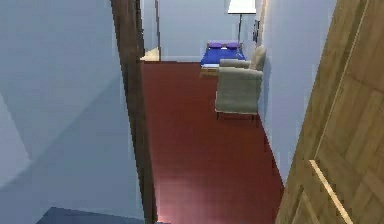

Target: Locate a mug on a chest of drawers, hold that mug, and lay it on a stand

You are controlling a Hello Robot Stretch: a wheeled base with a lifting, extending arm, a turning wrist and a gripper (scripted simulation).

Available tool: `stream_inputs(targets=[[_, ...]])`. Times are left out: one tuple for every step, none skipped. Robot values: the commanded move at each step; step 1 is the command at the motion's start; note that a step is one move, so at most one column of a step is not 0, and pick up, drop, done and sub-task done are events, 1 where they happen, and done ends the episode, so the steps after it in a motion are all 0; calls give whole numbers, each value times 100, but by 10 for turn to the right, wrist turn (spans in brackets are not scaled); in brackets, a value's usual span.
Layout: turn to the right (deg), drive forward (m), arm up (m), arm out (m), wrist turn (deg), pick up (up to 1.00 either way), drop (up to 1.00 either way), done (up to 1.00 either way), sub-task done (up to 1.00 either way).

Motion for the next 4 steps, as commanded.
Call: stream_inputs(targets=[[0,100,0,0,0,0,0,0,0],[150,0,0,0,0,0,0,0,0],[0,20,0,0,0,0,0,0,0],[-330,0,0,0,0,0,0,0,0]])
